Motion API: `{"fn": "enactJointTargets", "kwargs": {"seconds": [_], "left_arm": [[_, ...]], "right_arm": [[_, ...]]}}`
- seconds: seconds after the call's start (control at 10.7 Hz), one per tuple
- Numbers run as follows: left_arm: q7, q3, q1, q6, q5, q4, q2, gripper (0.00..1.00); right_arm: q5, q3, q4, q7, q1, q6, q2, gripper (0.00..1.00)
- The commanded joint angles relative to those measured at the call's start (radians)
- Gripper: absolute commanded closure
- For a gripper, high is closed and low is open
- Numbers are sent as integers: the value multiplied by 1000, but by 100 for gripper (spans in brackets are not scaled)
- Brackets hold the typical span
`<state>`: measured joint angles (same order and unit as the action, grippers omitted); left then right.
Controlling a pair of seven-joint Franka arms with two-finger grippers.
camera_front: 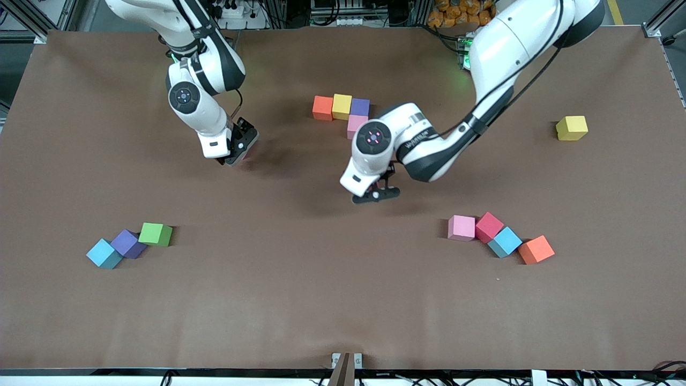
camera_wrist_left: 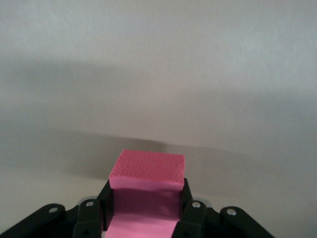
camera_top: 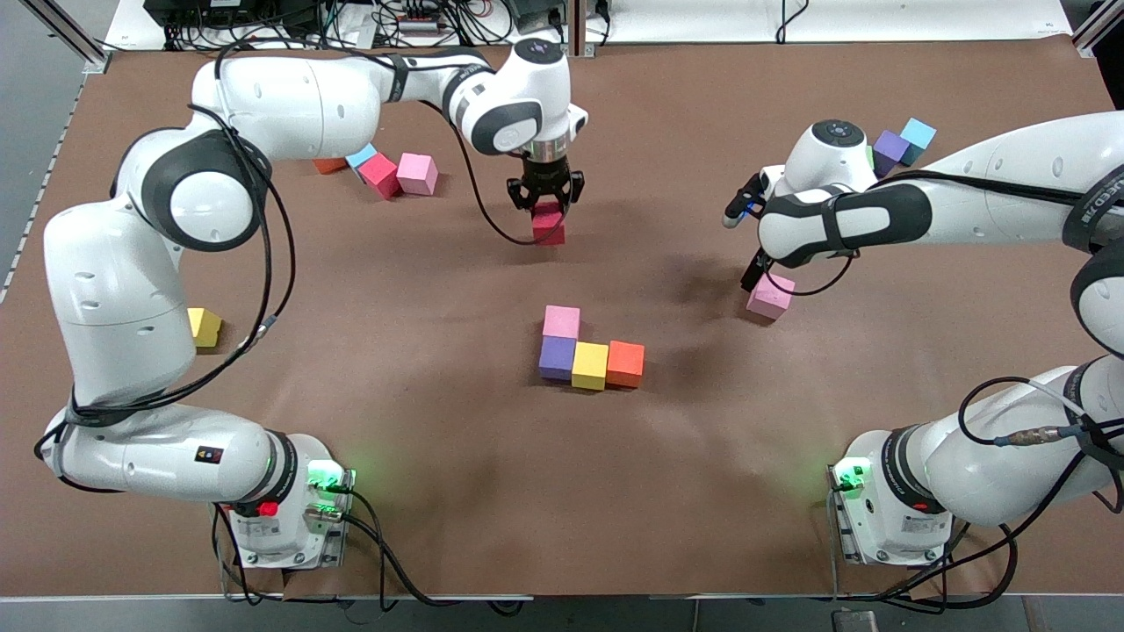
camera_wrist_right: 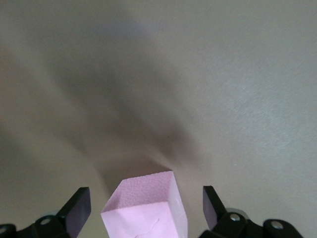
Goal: Form number 2 with 11 blocks
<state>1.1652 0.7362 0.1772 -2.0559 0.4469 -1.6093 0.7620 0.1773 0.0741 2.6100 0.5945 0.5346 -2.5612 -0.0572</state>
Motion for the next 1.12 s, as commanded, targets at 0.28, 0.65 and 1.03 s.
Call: {"fn": "enactJointTargets", "kwargs": {"seconds": [0.28,0.65,1.03], "left_arm": [[86,29,-5,-156,44,-202,-101,90],[204,31,2,-276,166,-299,-99,90],[238,40,22,-276,179,-319,-101,90]], "right_arm": [[-12,-20,127,10,-15,-132,33,0],[-12,-20,173,16,-10,-228,19,0],[-12,-20,162,60,-10,-228,17,66]]}}
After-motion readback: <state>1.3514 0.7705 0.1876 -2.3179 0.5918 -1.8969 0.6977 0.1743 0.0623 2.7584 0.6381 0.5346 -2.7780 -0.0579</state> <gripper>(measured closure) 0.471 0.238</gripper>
